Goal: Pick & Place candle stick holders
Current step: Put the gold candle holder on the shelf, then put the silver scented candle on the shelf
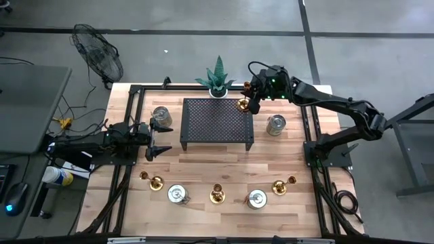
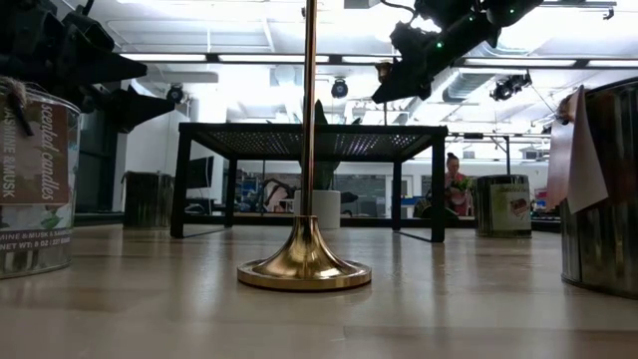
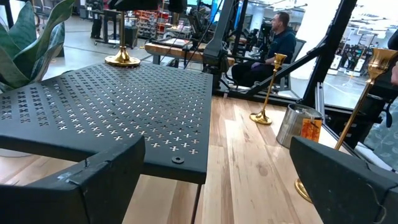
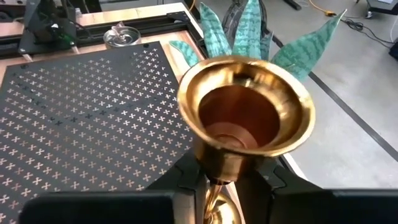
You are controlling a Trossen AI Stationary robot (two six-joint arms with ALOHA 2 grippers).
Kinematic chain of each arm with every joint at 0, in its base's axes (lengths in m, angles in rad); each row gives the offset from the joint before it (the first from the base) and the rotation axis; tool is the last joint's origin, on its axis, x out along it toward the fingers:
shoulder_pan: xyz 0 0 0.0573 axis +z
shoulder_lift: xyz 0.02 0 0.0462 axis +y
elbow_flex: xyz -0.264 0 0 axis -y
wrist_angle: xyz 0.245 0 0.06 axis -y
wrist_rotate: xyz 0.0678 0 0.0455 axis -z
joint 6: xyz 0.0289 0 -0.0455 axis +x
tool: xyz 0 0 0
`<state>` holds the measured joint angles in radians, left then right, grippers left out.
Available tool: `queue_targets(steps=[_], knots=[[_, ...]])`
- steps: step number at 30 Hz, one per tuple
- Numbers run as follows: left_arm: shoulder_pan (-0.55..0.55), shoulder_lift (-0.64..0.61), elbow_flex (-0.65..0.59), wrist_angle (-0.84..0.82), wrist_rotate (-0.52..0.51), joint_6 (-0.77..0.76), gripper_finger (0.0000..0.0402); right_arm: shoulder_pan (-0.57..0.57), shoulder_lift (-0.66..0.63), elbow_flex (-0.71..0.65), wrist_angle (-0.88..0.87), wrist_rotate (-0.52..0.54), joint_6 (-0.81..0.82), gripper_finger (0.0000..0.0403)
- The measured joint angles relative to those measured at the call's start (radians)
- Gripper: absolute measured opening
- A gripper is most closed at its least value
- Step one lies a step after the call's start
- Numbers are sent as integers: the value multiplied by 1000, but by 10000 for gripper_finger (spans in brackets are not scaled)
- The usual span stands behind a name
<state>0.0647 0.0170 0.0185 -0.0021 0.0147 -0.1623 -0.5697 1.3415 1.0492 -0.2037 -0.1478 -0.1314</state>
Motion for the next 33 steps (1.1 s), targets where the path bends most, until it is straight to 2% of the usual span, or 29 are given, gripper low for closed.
queue_targets(steps=[21, 27, 33], knots=[[0, 0, -1, 0, 0, 0, 392, 1, -30, 0, -20, 19, 45, 186], [0, 0, -1, 0, 0, 0, 392, 11, -75, 0, -132, 73, 46, 200], [0, 0, -1, 0, 0, 0, 392, 30, -130, 0, -249, 81, 93, 200]])
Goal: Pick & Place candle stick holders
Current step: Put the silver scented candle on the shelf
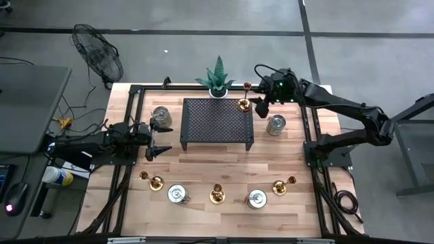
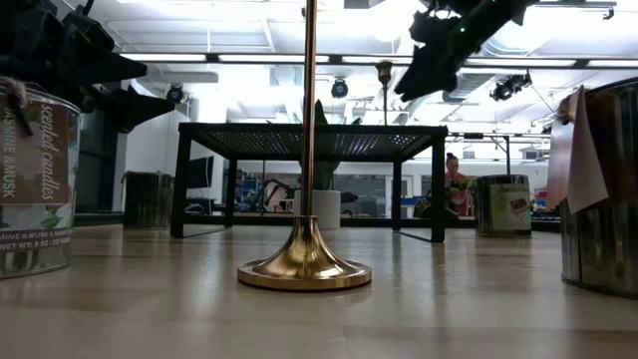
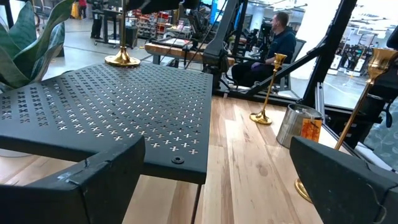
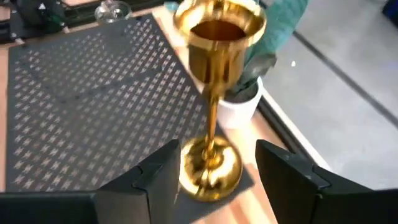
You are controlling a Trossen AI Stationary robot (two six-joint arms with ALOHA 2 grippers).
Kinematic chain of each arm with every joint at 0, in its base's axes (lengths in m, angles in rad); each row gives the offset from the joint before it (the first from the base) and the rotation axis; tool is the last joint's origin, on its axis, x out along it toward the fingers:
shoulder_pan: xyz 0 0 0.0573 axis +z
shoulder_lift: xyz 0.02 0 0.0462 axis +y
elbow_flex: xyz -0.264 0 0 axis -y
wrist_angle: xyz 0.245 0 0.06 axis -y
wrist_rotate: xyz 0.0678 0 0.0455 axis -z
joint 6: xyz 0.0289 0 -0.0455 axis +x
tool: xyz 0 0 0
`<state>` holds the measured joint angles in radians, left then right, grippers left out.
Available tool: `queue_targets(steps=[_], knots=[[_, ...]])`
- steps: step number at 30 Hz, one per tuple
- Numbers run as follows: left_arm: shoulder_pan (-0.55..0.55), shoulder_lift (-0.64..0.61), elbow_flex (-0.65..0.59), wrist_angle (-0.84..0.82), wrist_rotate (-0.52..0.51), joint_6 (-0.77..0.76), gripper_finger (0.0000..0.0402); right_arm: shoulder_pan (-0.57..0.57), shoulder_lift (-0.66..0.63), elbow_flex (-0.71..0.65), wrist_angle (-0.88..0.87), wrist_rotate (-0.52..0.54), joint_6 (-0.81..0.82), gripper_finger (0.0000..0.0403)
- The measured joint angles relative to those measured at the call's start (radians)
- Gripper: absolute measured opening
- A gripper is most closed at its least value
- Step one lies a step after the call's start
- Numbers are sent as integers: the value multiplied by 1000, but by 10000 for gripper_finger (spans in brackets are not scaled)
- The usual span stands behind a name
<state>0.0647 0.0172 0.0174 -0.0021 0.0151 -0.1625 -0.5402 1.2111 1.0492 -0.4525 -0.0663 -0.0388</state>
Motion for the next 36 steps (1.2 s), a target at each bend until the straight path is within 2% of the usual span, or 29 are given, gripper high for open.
queue_targets(steps=[6, 12, 17, 22, 27, 36], knots=[[0, 0, 0, 0, 0, 0, 392, 6, -53, 0, -212, 7, 89, 202], [0, 0, 0, 0, 0, 0, 392, -17, -55, 0, -487, 11, 293, 200], [0, 0, 0, 0, 0, 0, 392, -54, -54, 0, -620, 108, 468, 200], [0, 0, 0, 0, 0, 0, 392, -83, -49, 0, -754, 174, 558, 199], [0, 0, 0, 0, 0, 0, 392, -96, -21, 0, -831, 167, 602, 199], [0, 0, 1, 0, 0, 0, 392, -96, 56, 0, -870, 143, 663, 199]])
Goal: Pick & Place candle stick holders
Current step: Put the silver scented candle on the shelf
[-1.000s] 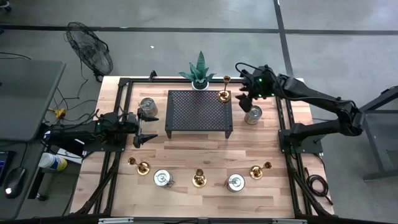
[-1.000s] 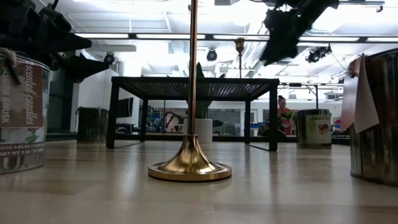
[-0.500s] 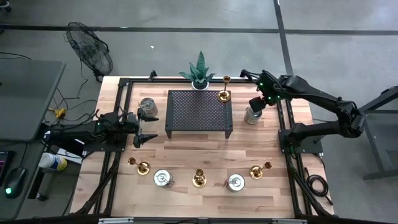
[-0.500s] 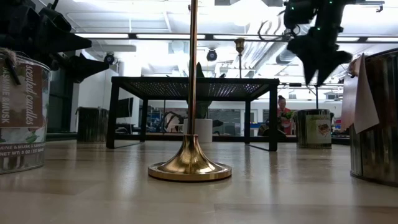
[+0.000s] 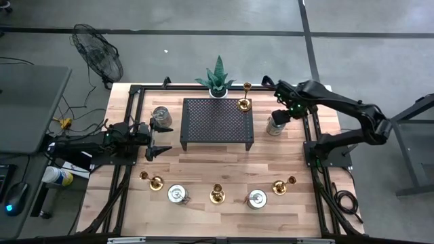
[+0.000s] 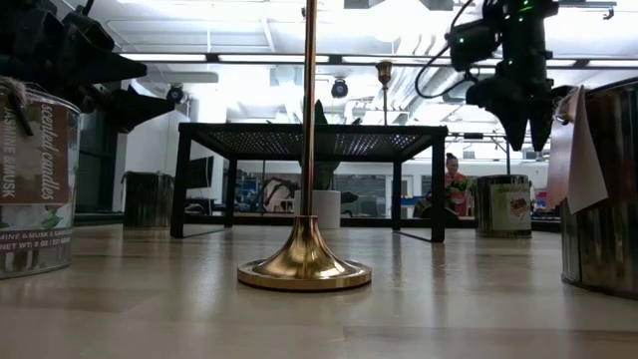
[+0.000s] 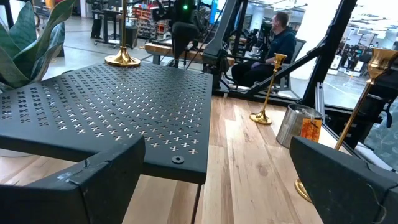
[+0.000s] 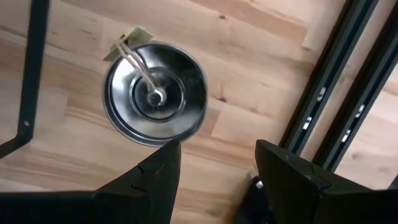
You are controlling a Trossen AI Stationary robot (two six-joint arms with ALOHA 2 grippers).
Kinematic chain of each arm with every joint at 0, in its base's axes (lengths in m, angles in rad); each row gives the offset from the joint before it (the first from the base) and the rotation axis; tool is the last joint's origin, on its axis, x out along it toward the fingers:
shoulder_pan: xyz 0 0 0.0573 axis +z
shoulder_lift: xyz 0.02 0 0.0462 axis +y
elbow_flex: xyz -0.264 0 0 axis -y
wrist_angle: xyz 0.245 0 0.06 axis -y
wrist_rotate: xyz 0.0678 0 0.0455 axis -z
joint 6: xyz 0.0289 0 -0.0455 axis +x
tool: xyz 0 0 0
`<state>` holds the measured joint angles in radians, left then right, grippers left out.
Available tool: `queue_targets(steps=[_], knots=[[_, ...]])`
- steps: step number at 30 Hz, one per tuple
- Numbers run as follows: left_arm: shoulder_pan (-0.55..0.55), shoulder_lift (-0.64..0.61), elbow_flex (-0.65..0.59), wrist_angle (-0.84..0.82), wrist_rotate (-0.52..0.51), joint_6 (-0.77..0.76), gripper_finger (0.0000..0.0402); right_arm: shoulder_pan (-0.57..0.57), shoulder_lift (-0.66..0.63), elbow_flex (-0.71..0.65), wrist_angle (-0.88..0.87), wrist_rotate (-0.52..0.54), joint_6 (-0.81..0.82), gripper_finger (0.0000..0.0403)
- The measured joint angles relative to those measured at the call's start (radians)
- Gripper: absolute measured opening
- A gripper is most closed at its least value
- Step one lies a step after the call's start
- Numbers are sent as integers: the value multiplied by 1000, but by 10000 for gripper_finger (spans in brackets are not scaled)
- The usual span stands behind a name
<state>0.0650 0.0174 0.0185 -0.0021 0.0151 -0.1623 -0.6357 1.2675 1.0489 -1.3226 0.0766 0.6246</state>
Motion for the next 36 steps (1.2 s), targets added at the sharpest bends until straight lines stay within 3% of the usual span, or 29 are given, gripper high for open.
queue_targets(steps=[7, 16, 36], knots=[[0, 0, 0, 0, 0, 0, 392, 0, 14, -21, -3, -22, 45, 199], [0, 0, 0, 0, 0, 0, 392, 0, 15, -155, 161, -75, 98, 199], [0, 0, -1, 0, 0, 0, 392, -39, 72, -159, 165, -35, 83, 199]])
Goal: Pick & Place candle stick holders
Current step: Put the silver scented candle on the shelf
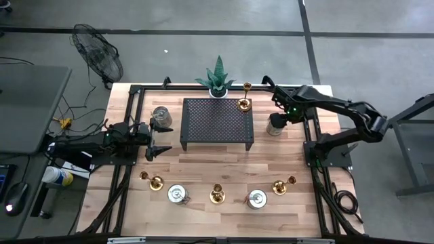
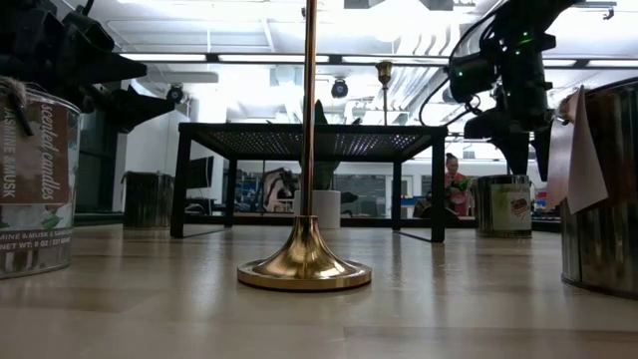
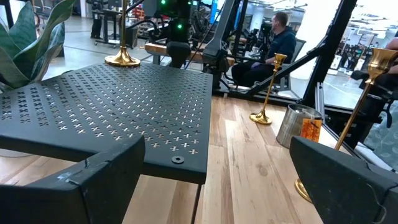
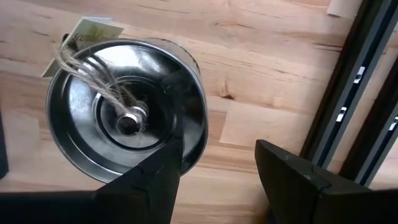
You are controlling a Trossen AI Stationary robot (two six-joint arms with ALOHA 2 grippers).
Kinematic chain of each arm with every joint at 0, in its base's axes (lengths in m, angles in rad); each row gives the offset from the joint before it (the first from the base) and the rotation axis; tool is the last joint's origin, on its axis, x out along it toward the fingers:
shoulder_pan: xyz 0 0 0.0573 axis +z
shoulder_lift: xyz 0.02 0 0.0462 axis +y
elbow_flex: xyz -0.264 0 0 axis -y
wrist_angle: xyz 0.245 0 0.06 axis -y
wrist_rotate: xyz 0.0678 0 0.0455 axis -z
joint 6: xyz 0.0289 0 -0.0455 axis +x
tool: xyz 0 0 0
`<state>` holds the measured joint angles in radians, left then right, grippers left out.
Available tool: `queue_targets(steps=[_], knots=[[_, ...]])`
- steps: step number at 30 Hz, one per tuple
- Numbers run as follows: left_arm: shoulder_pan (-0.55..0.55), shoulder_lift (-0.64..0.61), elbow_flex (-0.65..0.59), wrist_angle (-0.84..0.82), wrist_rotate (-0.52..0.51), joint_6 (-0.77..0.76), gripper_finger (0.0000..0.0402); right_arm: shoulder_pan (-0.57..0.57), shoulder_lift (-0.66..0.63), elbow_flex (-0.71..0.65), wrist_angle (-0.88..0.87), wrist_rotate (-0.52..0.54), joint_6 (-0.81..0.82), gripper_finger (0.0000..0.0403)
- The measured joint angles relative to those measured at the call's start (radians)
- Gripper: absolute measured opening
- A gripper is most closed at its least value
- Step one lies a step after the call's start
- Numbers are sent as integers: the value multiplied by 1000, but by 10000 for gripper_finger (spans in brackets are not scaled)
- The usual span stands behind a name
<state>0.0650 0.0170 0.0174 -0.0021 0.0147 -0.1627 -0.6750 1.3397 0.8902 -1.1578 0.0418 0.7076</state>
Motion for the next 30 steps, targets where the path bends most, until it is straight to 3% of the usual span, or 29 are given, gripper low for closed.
queue_targets(steps=[7, 19, 30], knots=[[0, 0, 0, 0, 0, 0, 392, -14, 24, 1, 7, -21, -18, 194], [0, 0, 0, 0, 0, 0, 392, -32, 28, -2, 22, -37, -75, 110], [0, 0, 0, 0, 0, 0, 392, -32, 30, -2, 33, 2, -88, 74]])
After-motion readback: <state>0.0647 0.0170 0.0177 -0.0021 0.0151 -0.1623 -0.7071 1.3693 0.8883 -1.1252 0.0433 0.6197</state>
